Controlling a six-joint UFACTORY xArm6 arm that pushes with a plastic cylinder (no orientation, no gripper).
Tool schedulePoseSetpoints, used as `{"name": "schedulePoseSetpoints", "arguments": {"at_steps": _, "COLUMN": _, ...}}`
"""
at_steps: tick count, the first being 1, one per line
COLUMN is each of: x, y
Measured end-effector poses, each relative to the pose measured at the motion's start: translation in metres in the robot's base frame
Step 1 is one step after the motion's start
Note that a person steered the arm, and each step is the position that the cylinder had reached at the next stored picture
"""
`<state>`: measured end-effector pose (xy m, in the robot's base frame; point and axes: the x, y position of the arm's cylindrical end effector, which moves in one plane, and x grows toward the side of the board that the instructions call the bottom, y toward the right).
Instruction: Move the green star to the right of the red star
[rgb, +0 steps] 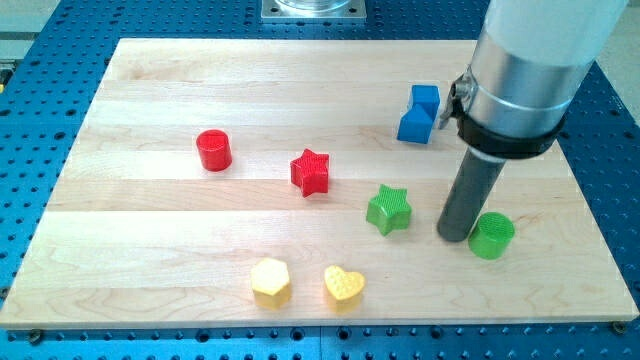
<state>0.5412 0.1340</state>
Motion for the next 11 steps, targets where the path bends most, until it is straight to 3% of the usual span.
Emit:
{"name": "schedulePoseSetpoints", "arguments": {"at_steps": 1, "x": 0.002, "y": -0.021}}
{"name": "schedulePoseSetpoints", "arguments": {"at_steps": 3, "x": -0.040, "y": -0.016}}
{"name": "schedulePoseSetpoints", "arguments": {"at_steps": 4, "x": 0.009, "y": -0.019}}
{"name": "schedulePoseSetpoints", "arguments": {"at_steps": 5, "x": 0.023, "y": -0.048}}
{"name": "schedulePoseSetpoints", "arguments": {"at_steps": 6, "x": -0.008, "y": -0.049}}
{"name": "schedulePoseSetpoints", "arguments": {"at_steps": 7, "x": 0.013, "y": -0.054}}
{"name": "schedulePoseSetpoints", "arguments": {"at_steps": 8, "x": 0.016, "y": -0.097}}
{"name": "schedulePoseSetpoints", "arguments": {"at_steps": 10, "x": -0.022, "y": -0.084}}
{"name": "schedulePoseSetpoints", "arguments": {"at_steps": 11, "x": -0.034, "y": -0.044}}
